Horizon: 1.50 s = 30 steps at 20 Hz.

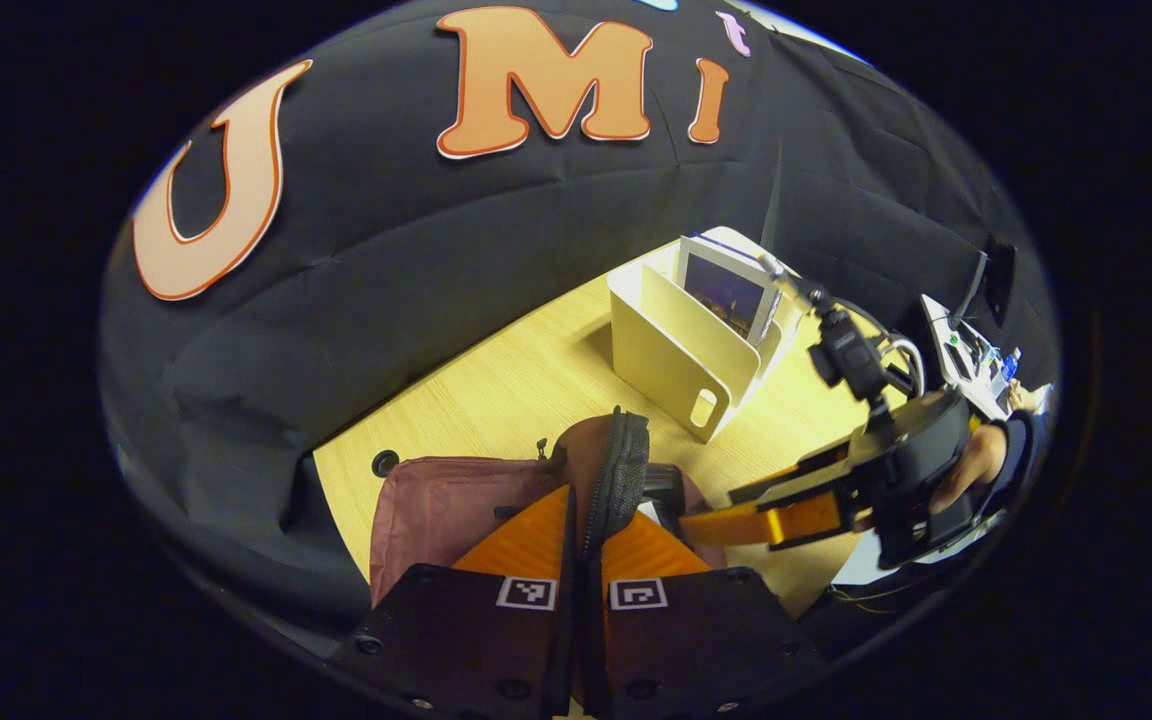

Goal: Open the schoolbag, grab two books from the bookshelf and put them into the schoolbag.

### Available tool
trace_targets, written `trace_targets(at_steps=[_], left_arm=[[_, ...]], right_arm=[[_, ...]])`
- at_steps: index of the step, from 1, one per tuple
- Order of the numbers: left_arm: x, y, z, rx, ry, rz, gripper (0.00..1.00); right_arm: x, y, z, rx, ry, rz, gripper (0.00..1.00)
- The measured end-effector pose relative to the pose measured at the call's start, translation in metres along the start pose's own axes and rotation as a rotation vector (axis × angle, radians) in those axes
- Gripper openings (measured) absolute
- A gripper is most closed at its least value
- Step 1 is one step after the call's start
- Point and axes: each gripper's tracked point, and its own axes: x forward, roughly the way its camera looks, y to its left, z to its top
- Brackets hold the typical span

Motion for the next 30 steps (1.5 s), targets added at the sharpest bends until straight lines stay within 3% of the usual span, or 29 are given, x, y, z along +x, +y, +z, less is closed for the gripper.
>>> trace_targets(at_steps=[9,16,17,18,28,30], left_arm=[[0.020,-0.002,-0.011,-0.056,0.034,0.018,0.06],[0.038,-0.004,-0.015,-0.138,0.064,0.040,0.06],[0.040,-0.003,-0.018,-0.149,0.069,0.049,0.10],[0.044,-0.003,-0.019,-0.159,0.073,0.058,0.06],[0.054,-0.010,-0.032,-0.273,0.141,0.153,0.06],[0.054,-0.011,-0.032,-0.285,0.150,0.171,0.06]], right_arm=[[-0.107,-0.064,0.105,-0.178,-0.123,-0.237,0.98],[-0.160,-0.070,0.185,-0.327,-0.139,-0.296,0.98],[-0.163,-0.069,0.194,-0.333,-0.134,-0.291,0.98],[-0.162,-0.069,0.204,-0.341,-0.124,-0.288,0.98],[-0.073,-0.123,0.254,-0.369,0.094,-0.330,0.97],[-0.057,-0.132,0.258,-0.374,0.121,-0.347,0.91]])
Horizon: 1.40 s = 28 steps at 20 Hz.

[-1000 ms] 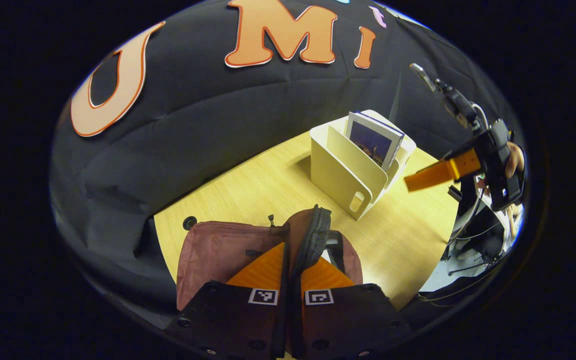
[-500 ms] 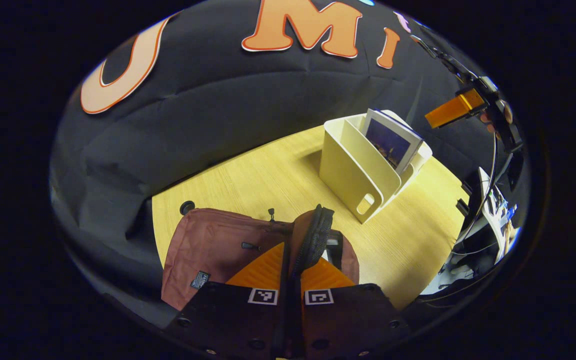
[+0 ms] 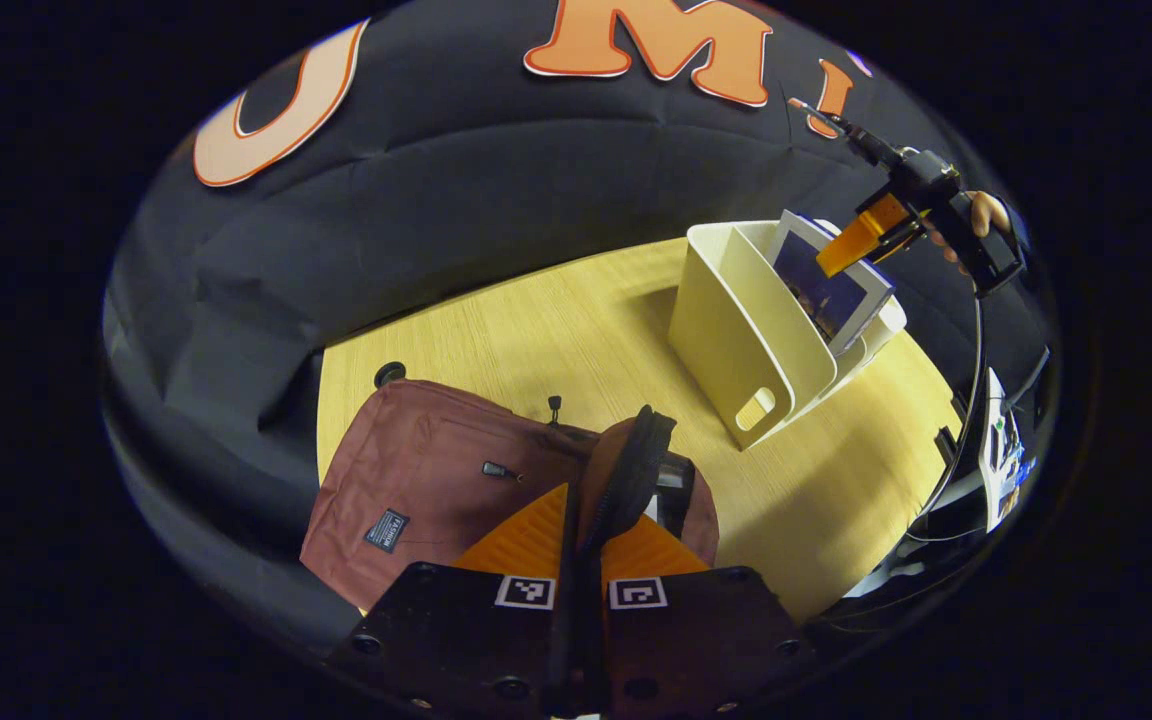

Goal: Open the schoolbag, grab two books from the bookshelf and put them into the schoolbag.

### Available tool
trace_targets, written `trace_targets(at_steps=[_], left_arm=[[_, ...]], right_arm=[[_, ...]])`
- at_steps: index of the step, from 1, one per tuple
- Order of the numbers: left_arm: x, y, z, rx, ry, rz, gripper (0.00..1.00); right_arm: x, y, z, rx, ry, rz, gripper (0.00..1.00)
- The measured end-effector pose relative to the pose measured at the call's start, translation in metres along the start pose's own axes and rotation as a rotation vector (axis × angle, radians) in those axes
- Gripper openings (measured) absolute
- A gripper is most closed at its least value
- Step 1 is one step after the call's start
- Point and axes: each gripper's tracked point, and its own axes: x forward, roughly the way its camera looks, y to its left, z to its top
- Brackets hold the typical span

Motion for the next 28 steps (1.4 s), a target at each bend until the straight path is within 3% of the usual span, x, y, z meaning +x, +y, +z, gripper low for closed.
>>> trace_targets(at_steps=[2,4,5,9,10,11,12,13,14,21,27,28], left_arm=[[-0.001,-0.003,-0.003,-0.012,0.011,0.016,0.06],[-0.003,-0.003,-0.004,-0.018,0.015,0.028,0.06],[-0.004,-0.004,-0.004,-0.021,0.016,0.030,0.06],[-0.004,-0.008,-0.006,-0.033,0.021,0.030,0.06],[-0.005,-0.009,-0.006,-0.031,0.018,0.028,0.06],[-0.005,-0.010,-0.006,-0.033,0.016,0.024,0.06],[-0.004,-0.011,-0.006,-0.037,0.014,0.017,0.06],[-0.004,-0.011,-0.008,-0.041,0.018,0.015,0.06],[-0.005,-0.012,-0.008,-0.043,0.014,0.007,0.06],[-0.012,-0.007,-0.013,-0.003,-0.030,-0.057,0.06],[-0.017,-0.001,-0.021,0.109,-0.073,-0.088,0.06],[-0.015,-0.002,-0.022,0.117,-0.072,-0.096,0.10]], right_arm=[[0.015,-0.005,0.001,-0.008,0.031,-0.020,0.82],[0.026,-0.010,-0.004,-0.009,0.070,-0.052,0.58],[0.028,-0.009,-0.008,0.000,0.096,-0.055,0.58],[0.026,-0.008,-0.009,0.021,0.108,-0.062,0.41],[0.022,-0.009,-0.008,0.025,0.104,-0.061,0.41],[0.016,-0.009,-0.009,0.028,0.101,-0.063,0.49],[0.010,-0.009,-0.010,0.029,0.097,-0.064,0.31],[0.002,-0.010,-0.010,0.035,0.090,-0.066,0.48],[-0.007,-0.009,-0.011,0.044,0.080,-0.070,0.40],[-0.094,0.000,-0.016,0.090,-0.056,-0.109,0.40],[-0.151,0.032,-0.063,0.115,-0.116,-0.134,0.40],[-0.154,0.039,-0.071,0.121,-0.124,-0.136,0.40]])
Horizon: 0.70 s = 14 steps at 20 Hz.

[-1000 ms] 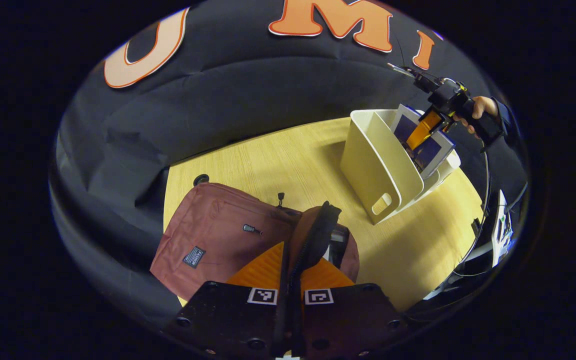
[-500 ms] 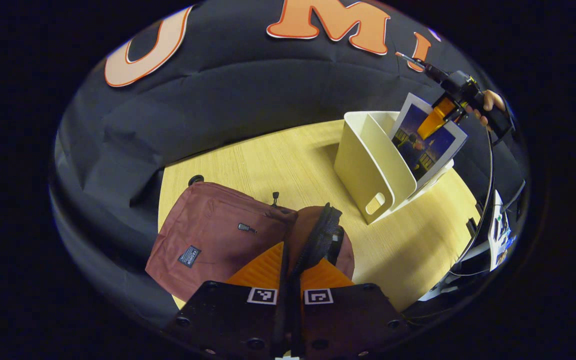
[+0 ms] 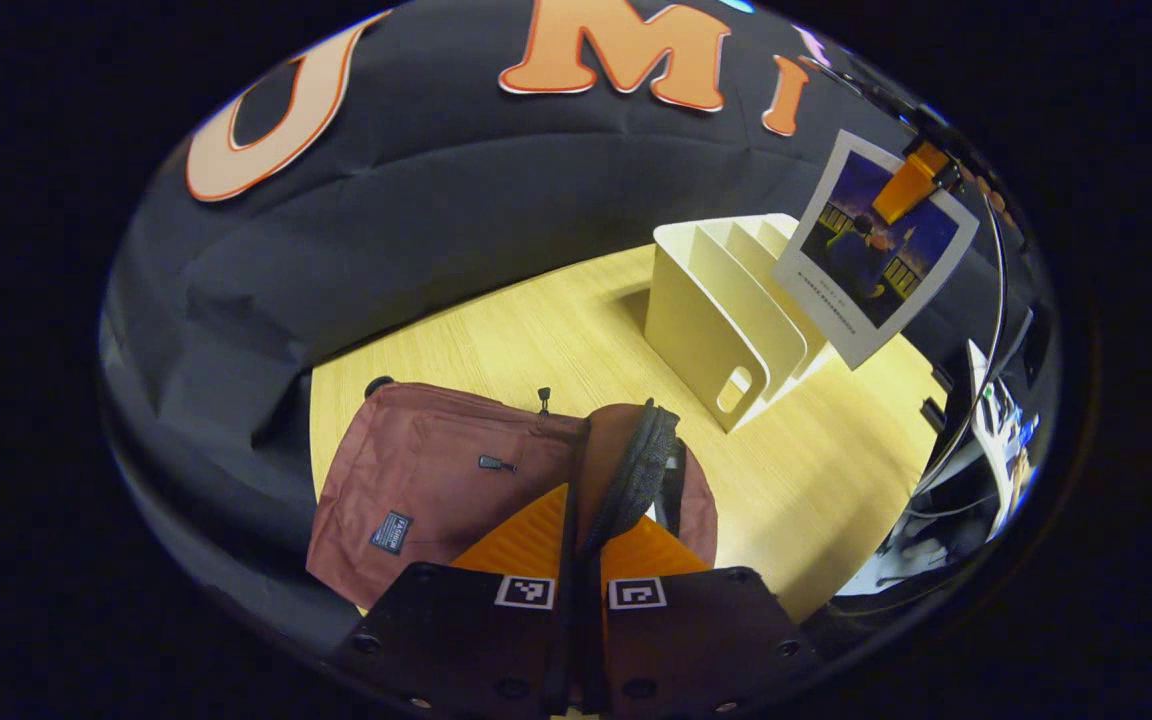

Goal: Open the schoolbag, grab two books from the bookshelf and put them into the schoolbag.

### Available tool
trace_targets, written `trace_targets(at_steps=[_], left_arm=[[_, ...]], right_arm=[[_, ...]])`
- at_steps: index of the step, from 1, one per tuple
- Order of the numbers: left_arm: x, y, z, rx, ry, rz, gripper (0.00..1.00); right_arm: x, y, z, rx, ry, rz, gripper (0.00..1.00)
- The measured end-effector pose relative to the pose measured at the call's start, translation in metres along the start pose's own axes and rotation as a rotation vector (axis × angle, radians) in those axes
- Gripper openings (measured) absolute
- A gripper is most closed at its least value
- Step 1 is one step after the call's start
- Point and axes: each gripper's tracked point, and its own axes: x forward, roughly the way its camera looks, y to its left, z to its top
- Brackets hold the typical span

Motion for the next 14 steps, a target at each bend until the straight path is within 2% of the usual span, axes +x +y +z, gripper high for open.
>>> trace_targets(at_steps=[1,9,14], left_arm=[[0.002,0.001,-0.002,0.003,0.007,-0.008,0.06],[-0.006,0.009,-0.006,0.055,0.000,-0.049,0.06],[-0.011,0.014,-0.008,0.068,0.007,-0.088,0.06]], right_arm=[[-0.004,0.007,-0.010,0.015,-0.002,0.009,0.40],[-0.017,0.048,-0.083,0.141,0.000,0.109,0.39],[0.000,0.098,-0.115,0.352,-0.031,0.313,0.39]])
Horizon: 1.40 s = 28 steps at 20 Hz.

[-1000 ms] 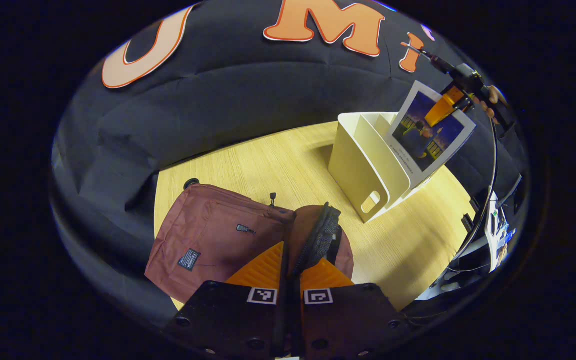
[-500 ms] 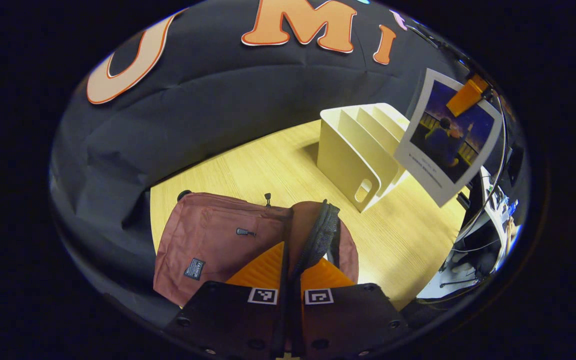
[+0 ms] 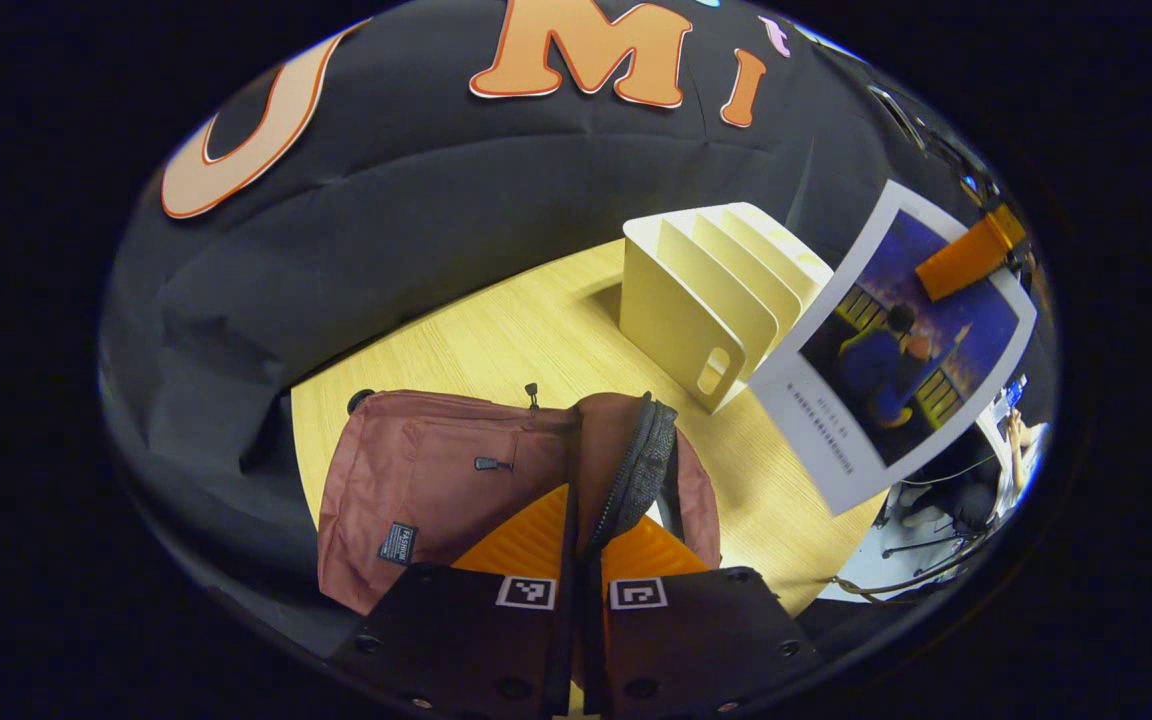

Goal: Open the schoolbag, grab two books from the bookshelf and put them into the schoolbag.

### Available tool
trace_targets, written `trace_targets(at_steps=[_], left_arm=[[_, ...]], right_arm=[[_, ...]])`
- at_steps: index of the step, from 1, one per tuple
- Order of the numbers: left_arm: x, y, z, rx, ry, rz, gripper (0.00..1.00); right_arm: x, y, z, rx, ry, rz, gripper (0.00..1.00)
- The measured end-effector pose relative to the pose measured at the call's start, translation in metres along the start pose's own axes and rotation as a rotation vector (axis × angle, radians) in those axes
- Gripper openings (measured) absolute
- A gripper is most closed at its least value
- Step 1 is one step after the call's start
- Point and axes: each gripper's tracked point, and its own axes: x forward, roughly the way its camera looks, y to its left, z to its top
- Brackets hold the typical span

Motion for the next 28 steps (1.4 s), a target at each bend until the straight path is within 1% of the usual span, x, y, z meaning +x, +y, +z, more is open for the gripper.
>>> trace_targets(at_steps=[1,2,6,8,11,14,15,18,22,25,28], left_arm=[[-0.002,0.002,0.000,0.011,0.002,-0.003,0.10],[-0.005,0.003,0.002,0.025,0.000,-0.006,0.06],[-0.012,0.003,0.004,0.050,-0.008,-0.024,0.06],[-0.015,0.003,0.006,0.064,-0.007,-0.029,0.06],[-0.020,0.004,0.010,0.086,-0.016,-0.033,0.06],[-0.026,0.005,0.020,0.093,-0.032,-0.041,0.06],[-0.027,0.004,0.022,0.094,-0.036,-0.047,0.06],[-0.032,-0.003,0.030,0.102,-0.051,-0.063,0.06],[-0.038,-0.015,0.039,0.119,-0.076,-0.085,0.06],[-0.042,-0.023,0.040,0.152,-0.086,-0.094,0.05],[-0.043,-0.026,0.042,0.160,-0.088,-0.099,0.06]], right_arm=[[0.007,0.003,-0.012,0.019,0.001,0.023,0.39],[0.012,0.007,-0.025,0.039,-0.002,0.040,0.39],[0.040,0.021,-0.050,0.125,-0.032,0.125,0.39],[0.050,0.030,-0.056,0.169,-0.049,0.185,0.39],[0.078,0.042,-0.066,0.225,-0.074,0.250,0.38],[0.100,0.057,-0.074,0.277,-0.095,0.332,0.38],[0.107,0.062,-0.075,0.280,-0.103,0.344,0.38],[0.133,0.068,-0.081,0.262,-0.110,0.339,0.38],[0.161,0.093,-0.093,0.302,-0.094,0.403,0.38],[0.191,0.112,-0.107,0.350,-0.084,0.443,0.38],[0.203,0.122,-0.110,0.379,-0.101,0.474,0.38]])
